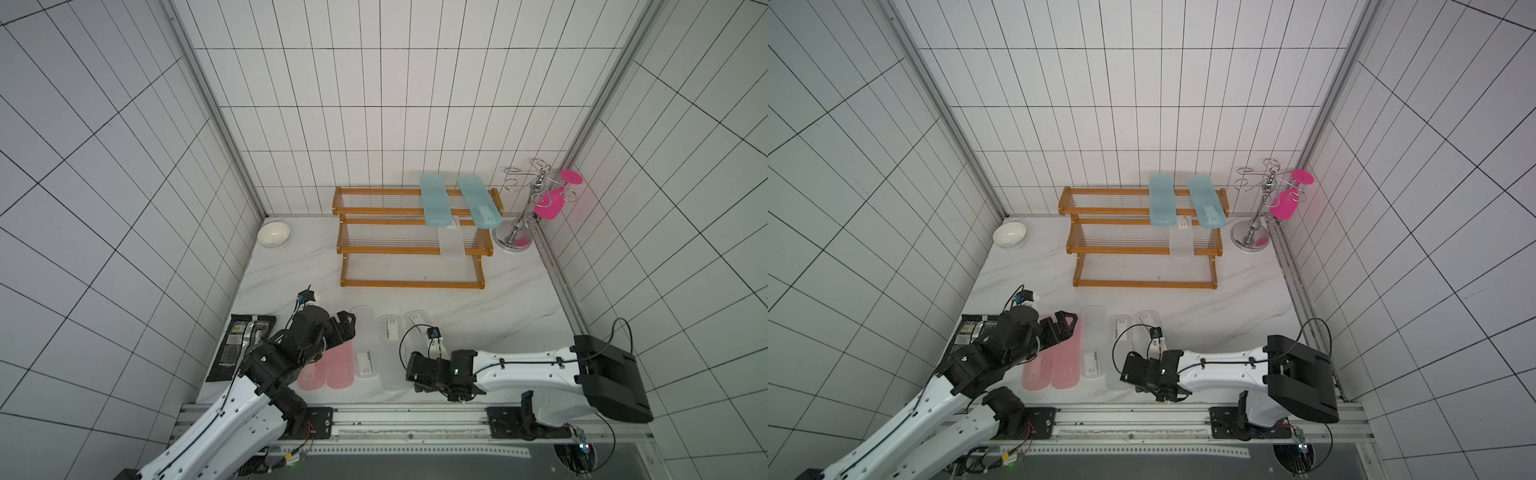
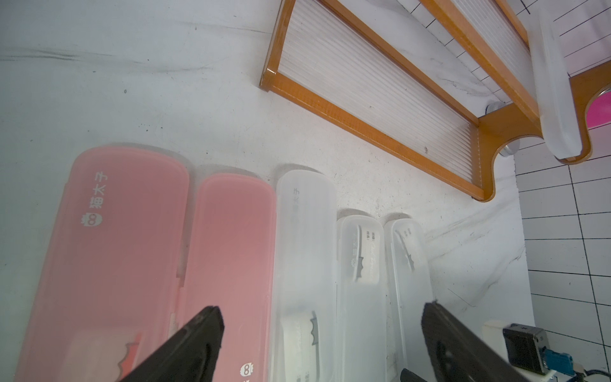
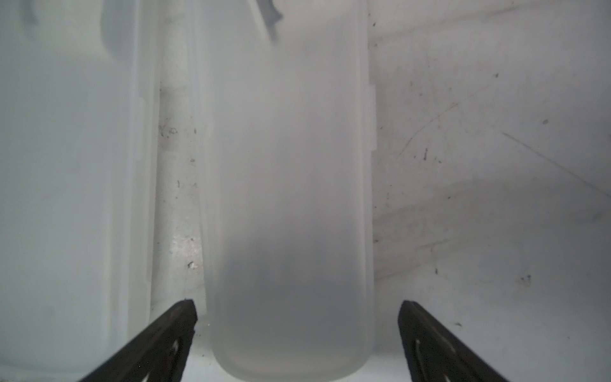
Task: Place the pencil cases on the shelf according to color
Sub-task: Pick up the pencil case from the center of the board.
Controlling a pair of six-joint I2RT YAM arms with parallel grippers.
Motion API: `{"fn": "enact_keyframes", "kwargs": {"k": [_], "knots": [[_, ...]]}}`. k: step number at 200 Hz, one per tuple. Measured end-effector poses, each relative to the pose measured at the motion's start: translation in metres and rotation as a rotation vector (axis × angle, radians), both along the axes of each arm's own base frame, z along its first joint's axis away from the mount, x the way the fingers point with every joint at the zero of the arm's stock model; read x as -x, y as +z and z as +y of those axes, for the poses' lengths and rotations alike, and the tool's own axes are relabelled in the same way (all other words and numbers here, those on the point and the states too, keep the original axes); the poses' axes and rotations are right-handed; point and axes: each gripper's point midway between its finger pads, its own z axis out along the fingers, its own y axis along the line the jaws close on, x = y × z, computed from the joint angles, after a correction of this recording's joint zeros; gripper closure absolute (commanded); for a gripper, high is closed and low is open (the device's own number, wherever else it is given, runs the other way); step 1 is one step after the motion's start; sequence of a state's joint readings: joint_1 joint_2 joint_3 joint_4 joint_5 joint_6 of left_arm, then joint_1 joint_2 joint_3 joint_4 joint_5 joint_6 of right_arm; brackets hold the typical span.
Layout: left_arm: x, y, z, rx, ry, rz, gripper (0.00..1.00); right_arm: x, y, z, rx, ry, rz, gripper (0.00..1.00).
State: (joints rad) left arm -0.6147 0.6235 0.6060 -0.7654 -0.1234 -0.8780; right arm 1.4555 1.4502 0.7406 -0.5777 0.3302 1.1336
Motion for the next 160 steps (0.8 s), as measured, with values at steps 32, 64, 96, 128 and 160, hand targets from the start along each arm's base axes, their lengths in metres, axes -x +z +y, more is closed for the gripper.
{"fn": "enact_keyframes", "kwargs": {"k": [32, 64, 96, 128, 160], "knots": [[0.0, 0.0, 0.0, 0.0, 0.0, -0.001, 0.02, 0.003, 0.0, 0.001, 0.0, 0.008, 0.001, 0.01], [0.0, 0.0, 0.0, 0.0, 0.0, -0.001, 0.02, 0.005, -0.002, 0.001, 0.007, 0.016, 0.002, 0.02], [0.0, 0.0, 0.0, 0.0, 0.0, 0.0, 0.02, 0.005, -0.01, -0.002, 0.039, 0.013, 0.006, 0.02], [0.0, 0.0, 0.0, 0.0, 0.0, 0.0, 0.02, 0.005, -0.011, -0.002, 0.045, 0.012, 0.006, 0.03], [0.0, 0.0, 0.0, 0.001, 0.0, -0.001, 0.02, 0.005, -0.013, -0.002, 0.046, 0.011, 0.007, 0.05]]}}
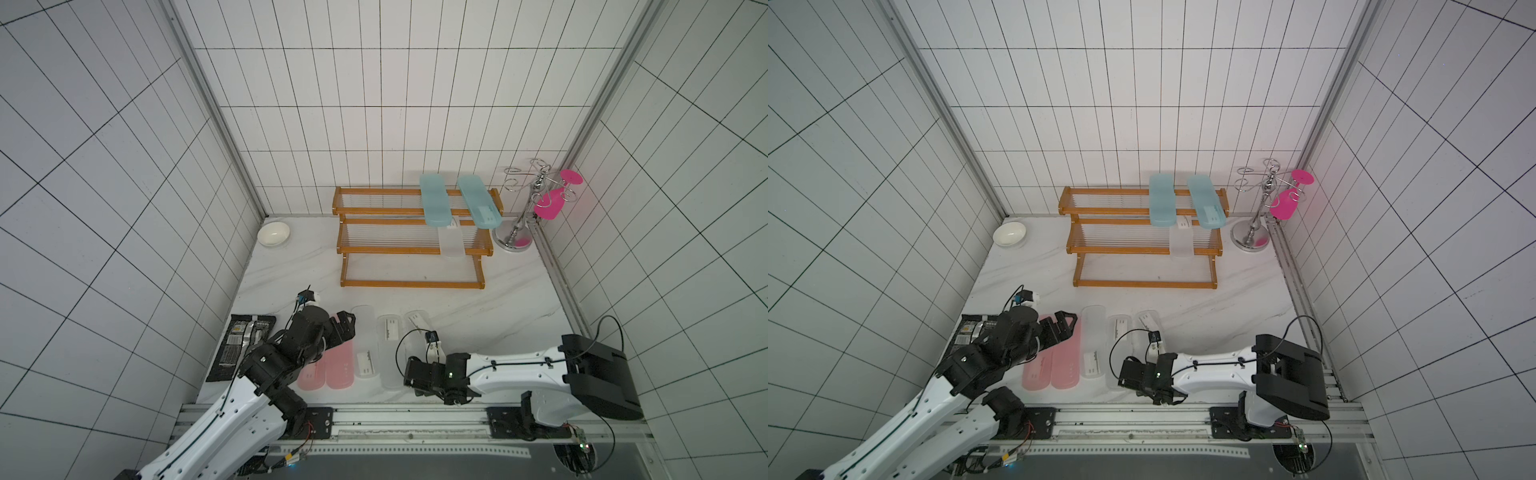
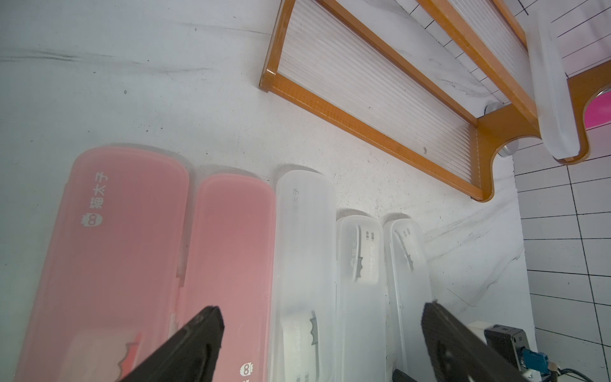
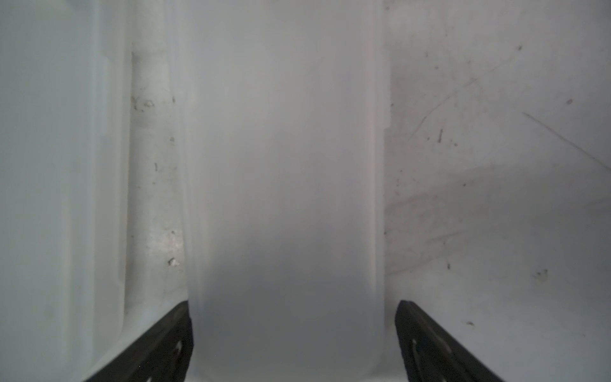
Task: Place the pencil cases on the shelf according to color
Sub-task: Pick up the pencil case from the center of the board.
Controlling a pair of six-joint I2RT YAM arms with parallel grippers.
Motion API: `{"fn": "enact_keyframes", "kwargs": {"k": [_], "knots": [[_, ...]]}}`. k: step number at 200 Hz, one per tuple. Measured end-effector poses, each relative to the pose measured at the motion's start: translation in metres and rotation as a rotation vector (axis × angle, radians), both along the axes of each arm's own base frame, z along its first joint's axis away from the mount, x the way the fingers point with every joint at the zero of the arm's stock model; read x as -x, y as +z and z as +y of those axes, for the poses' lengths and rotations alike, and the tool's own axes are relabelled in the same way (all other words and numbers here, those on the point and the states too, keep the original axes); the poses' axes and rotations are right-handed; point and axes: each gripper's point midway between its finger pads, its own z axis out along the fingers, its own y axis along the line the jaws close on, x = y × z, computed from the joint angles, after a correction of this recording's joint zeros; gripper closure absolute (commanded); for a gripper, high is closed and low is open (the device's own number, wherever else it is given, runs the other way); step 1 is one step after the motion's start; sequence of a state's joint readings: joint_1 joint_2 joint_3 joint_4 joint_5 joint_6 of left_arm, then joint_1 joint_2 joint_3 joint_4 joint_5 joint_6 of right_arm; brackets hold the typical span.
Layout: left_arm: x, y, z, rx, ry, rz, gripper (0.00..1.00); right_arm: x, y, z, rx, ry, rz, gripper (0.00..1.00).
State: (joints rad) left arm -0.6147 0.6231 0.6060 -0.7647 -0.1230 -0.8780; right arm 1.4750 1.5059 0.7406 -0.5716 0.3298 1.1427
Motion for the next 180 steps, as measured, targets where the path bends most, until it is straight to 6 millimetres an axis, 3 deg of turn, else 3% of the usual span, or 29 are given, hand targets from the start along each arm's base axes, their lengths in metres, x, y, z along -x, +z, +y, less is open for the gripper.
{"fn": "enact_keyframes", "kwargs": {"k": [64, 137, 154, 180], "knots": [[-0.003, 0.005, -0.001, -0.011, -0.007, -0.004, 0.02, -0.002, -0.003, 0.016, -0.032, -0.002, -0.004, 0.1], [-0.001, 0.014, 0.001, -0.005, -0.004, -0.021, 0.02, -0.005, -0.001, 0.016, -0.053, -0.022, -0.02, 0.28], [0.001, 0.028, 0.004, 0.0, -0.002, -0.045, 0.02, -0.006, 0.0, 0.015, -0.063, -0.028, -0.027, 0.31], [0.002, 0.063, 0.01, 0.02, 0.001, -0.143, 0.02, -0.005, 0.003, 0.009, -0.059, -0.031, -0.028, 0.34]]}}
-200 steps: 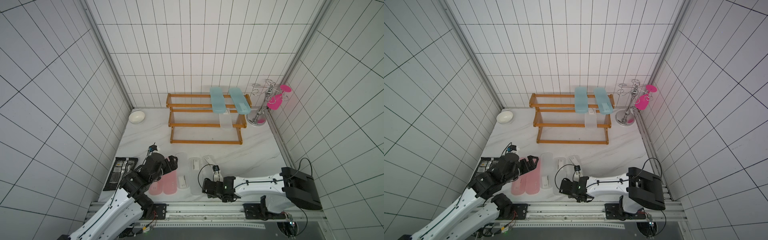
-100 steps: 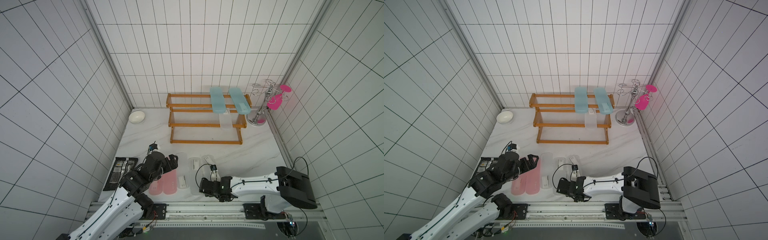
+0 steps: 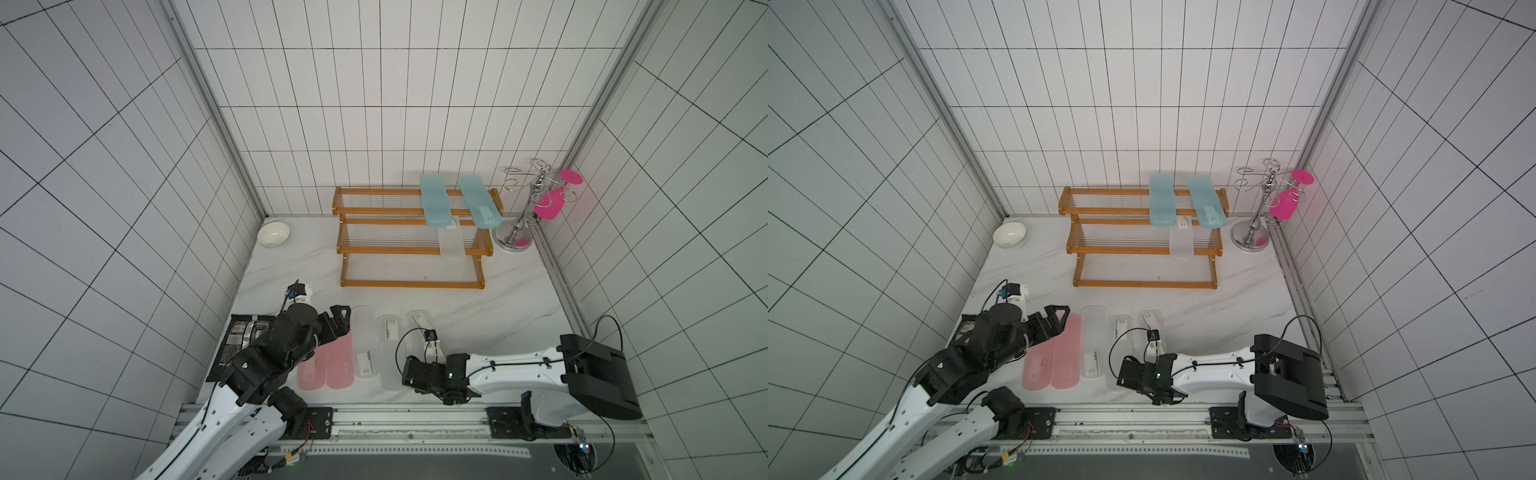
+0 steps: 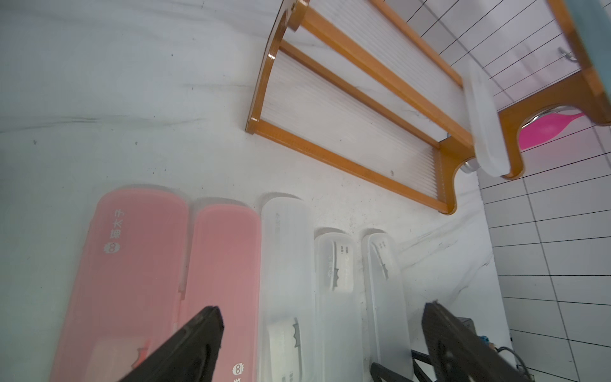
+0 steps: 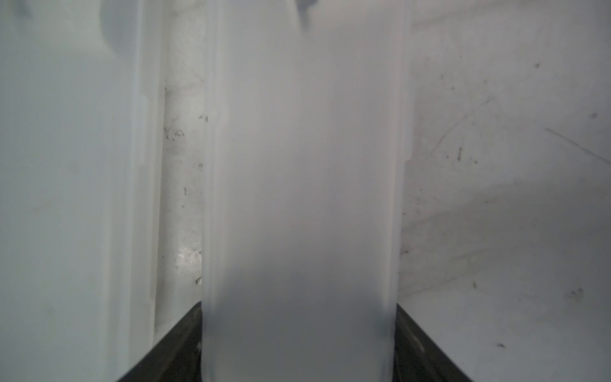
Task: Place the pencil cases on the shelf according to color
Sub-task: Pick up the pencil case from the center of the board, then place the pencil case on the shelf.
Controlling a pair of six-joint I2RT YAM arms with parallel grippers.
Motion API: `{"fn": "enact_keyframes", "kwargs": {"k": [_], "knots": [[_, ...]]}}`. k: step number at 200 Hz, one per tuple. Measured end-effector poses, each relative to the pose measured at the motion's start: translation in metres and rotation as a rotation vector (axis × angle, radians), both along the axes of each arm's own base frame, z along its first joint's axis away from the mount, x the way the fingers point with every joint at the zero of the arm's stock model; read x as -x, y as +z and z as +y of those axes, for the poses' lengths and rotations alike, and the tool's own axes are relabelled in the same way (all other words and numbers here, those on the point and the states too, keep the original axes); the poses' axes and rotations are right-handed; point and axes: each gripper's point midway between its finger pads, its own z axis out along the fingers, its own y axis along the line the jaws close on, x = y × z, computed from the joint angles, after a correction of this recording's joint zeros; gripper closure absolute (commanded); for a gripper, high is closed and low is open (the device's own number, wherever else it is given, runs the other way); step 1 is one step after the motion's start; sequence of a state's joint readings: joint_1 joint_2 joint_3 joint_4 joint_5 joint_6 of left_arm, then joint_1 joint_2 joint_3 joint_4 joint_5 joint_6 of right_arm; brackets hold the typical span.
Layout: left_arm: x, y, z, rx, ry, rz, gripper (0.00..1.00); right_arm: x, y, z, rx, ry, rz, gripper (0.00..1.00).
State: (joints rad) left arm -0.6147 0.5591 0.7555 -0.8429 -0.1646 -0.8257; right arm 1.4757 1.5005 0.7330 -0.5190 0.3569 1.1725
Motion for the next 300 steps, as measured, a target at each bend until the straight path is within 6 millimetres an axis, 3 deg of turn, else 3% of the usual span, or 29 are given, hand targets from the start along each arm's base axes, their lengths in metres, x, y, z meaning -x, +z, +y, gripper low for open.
{"fn": "enact_keyframes", "kwargs": {"k": [22, 84, 131, 158, 190, 246, 270, 300], "knots": [[0.0, 0.015, 0.006, 0.001, 0.012, -0.055, 0.02, 0.0, 0.008, -0.005, 0.002, 0.004, -0.016, 0.37], [-0.001, 0.015, 0.012, -0.041, 0.025, -0.073, 0.02, -0.005, 0.044, -0.017, -0.008, 0.006, -0.102, 0.39], [-0.012, 0.023, -0.006, -0.043, -0.037, -0.081, 0.02, -0.015, 0.094, 0.001, -0.056, 0.036, -0.195, 0.37], [-0.02, 0.014, -0.017, -0.05, -0.06, -0.042, 0.02, -0.028, 0.125, 0.013, -0.093, 0.03, -0.229, 0.37], [-0.031, 0.004, -0.02, -0.052, -0.06, 0.014, 0.02, -0.063, 0.153, 0.017, -0.121, -0.024, -0.239, 0.37], [-0.072, 0.006, 0.015, 0.041, 0.06, 0.048, 0.01, -0.137, 0.191, 0.031, -0.126, -0.067, -0.25, 0.36], [-0.078, 0.004, 0.01, 0.052, 0.026, 0.061, 0.02, -0.166, 0.194, 0.036, -0.108, -0.072, -0.241, 0.36], [-0.083, 0.004, 0.001, 0.061, -0.027, 0.062, 0.02, -0.197, 0.183, 0.038, -0.063, -0.083, -0.221, 0.36]]}}
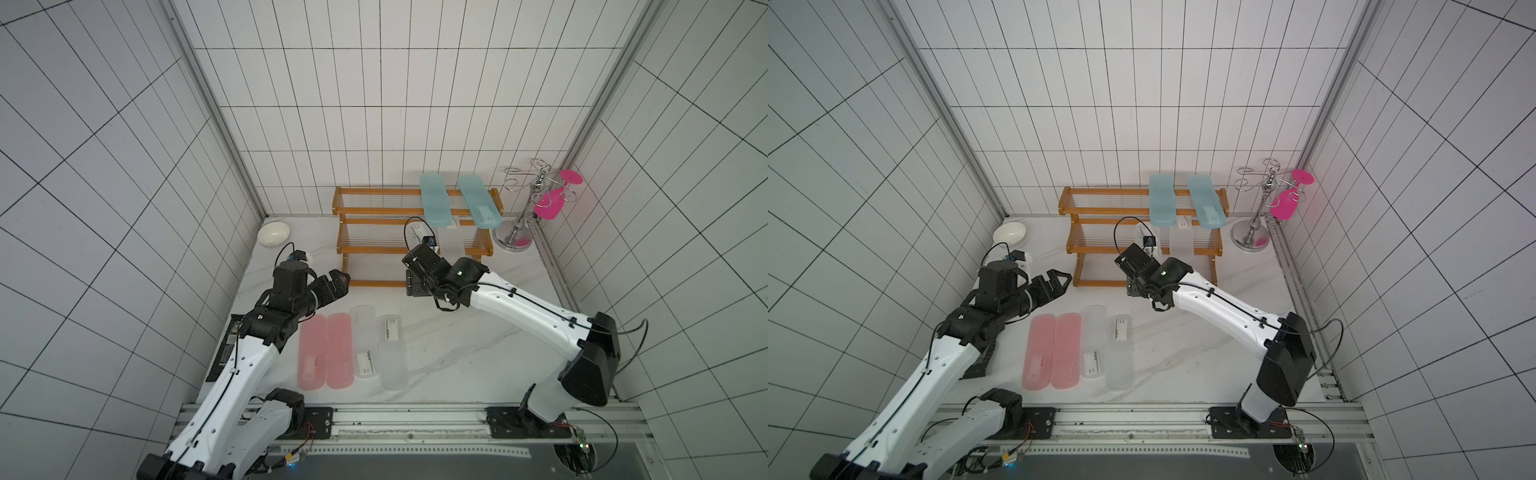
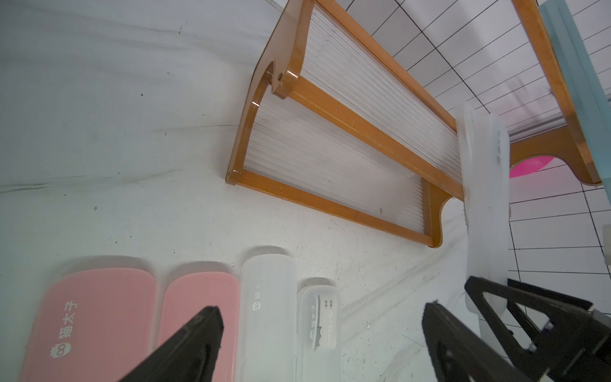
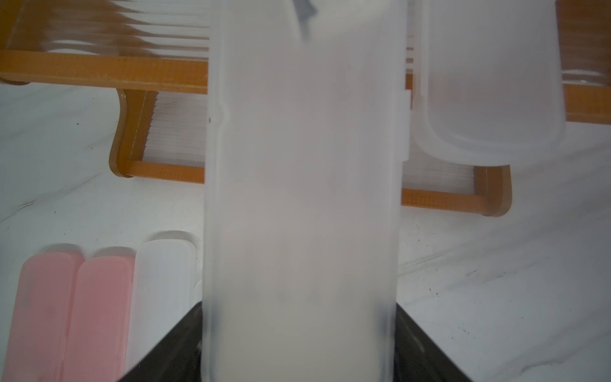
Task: Place the pencil cases on the shelf according to color
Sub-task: Place the pencil case on the shelf.
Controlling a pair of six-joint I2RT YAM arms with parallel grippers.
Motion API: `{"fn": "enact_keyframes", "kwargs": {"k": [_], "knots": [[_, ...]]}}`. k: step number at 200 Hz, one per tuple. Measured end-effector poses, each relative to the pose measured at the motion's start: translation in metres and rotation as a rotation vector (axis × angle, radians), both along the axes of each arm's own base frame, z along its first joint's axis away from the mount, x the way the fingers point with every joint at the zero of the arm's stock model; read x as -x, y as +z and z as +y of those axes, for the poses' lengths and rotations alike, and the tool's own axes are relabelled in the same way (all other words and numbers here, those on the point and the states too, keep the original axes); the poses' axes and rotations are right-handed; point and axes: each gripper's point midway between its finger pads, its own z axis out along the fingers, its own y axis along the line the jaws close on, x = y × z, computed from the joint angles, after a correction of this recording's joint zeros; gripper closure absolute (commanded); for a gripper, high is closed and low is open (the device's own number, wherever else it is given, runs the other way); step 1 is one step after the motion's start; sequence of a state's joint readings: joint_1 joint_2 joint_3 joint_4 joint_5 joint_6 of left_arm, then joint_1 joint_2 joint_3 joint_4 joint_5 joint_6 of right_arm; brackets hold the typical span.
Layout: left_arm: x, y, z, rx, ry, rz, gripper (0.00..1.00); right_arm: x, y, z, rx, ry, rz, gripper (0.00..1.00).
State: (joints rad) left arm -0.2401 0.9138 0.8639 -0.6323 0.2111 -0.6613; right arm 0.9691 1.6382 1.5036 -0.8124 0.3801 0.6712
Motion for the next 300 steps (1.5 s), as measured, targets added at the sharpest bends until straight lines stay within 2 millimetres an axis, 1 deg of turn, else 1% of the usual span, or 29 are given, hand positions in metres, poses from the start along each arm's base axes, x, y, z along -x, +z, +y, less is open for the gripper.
{"fn": "enact_keyframes", "kwargs": {"k": [16, 34, 52, 69, 88, 127, 149, 185, 206, 225, 242, 265, 300], "knots": [[-0.002, 0.003, -0.002, 0.004, -0.013, -0.016, 0.02, -0.015, -0.004, 0.002, 0.014, -0.01, 0.009, 0.36], [-0.005, 0.005, -0.005, 0.009, -0.026, -0.04, 0.02, -0.03, -0.005, 0.005, 0.017, -0.021, 0.005, 0.36], [-0.007, -0.002, -0.006, 0.001, -0.035, -0.036, 0.02, -0.042, -0.002, 0.008, 0.014, -0.033, -0.003, 0.36], [-0.008, -0.012, -0.006, -0.014, -0.044, -0.016, 0.02, -0.053, -0.001, 0.011, 0.009, -0.039, -0.007, 0.36], [-0.009, -0.018, -0.007, -0.022, -0.05, -0.006, 0.01, -0.062, -0.004, 0.015, 0.01, -0.042, -0.004, 0.36], [-0.011, -0.016, -0.01, -0.011, -0.066, -0.02, 0.02, -0.079, -0.021, 0.014, 0.04, -0.055, 0.021, 0.36], [-0.012, -0.015, -0.013, -0.002, -0.079, -0.023, 0.02, -0.09, -0.023, 0.013, 0.044, -0.065, 0.018, 0.36], [-0.012, -0.015, -0.016, 0.007, -0.095, -0.023, 0.02, -0.102, -0.016, 0.015, 0.028, -0.072, 0.002, 0.35], [-0.012, -0.015, -0.017, 0.01, -0.099, -0.027, 0.02, -0.107, -0.019, 0.018, 0.027, -0.07, 0.007, 0.32], [-0.011, -0.015, -0.018, 0.011, -0.104, -0.028, 0.02, -0.11, -0.019, 0.022, 0.031, -0.067, 0.007, 0.28], [-0.011, -0.014, -0.018, 0.014, -0.109, -0.029, 0.02, -0.113, -0.017, 0.025, 0.024, -0.067, 0.004, 0.19], [-0.01, -0.014, -0.019, 0.018, -0.114, -0.031, 0.02, -0.113, -0.016, 0.026, 0.022, -0.066, 0.007, 0.12], [-0.009, -0.014, -0.019, 0.02, -0.115, -0.033, 0.02, -0.111, -0.018, 0.026, 0.022, -0.065, 0.019, 0.08]]}}
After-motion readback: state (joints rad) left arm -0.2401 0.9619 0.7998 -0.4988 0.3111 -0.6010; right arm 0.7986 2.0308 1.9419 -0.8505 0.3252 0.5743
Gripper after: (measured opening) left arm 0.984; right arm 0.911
